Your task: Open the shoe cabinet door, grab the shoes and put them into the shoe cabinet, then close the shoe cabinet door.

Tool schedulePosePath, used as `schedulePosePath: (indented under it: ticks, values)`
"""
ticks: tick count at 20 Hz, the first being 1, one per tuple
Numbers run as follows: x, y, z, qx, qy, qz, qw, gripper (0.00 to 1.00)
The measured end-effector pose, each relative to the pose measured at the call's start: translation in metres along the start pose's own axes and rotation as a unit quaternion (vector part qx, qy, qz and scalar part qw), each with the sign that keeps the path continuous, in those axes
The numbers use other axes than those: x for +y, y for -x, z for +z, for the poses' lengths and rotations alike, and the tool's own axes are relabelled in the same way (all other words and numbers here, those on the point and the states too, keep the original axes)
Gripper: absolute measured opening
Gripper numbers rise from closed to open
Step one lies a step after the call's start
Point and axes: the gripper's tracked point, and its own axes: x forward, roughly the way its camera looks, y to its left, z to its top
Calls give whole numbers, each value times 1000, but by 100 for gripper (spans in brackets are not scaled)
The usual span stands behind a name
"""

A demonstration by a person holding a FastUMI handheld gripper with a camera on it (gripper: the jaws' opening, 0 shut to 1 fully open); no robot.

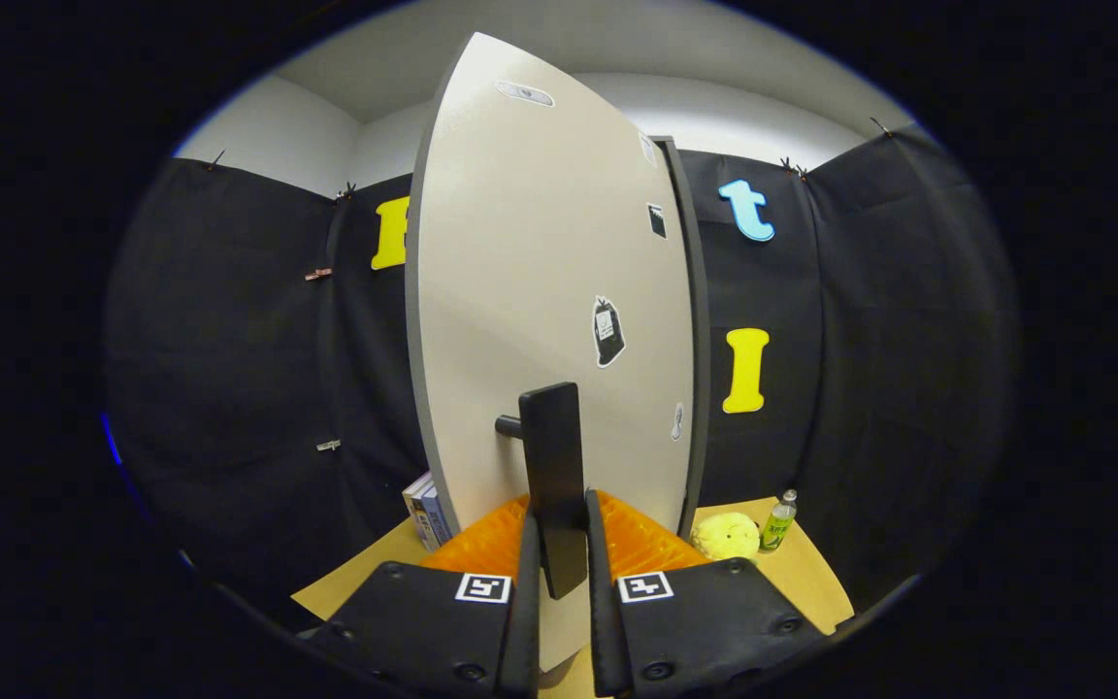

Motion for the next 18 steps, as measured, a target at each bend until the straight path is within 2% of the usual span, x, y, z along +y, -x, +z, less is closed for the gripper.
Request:
schedulePosePath:
  ticks: [8, 10, 13, 16, 18]
  values:
    - [-68, 11, 8, 5, -6, -40, 999, 25]
    - [-90, 18, 9, 2, -5, -50, 999, 21]
    - [-114, 25, 10, 2, -11, -40, 999, 20]
    - [-141, 30, 14, -3, -7, -53, 999, 20]
    - [-137, 31, 13, 1, -14, -34, 999, 20]
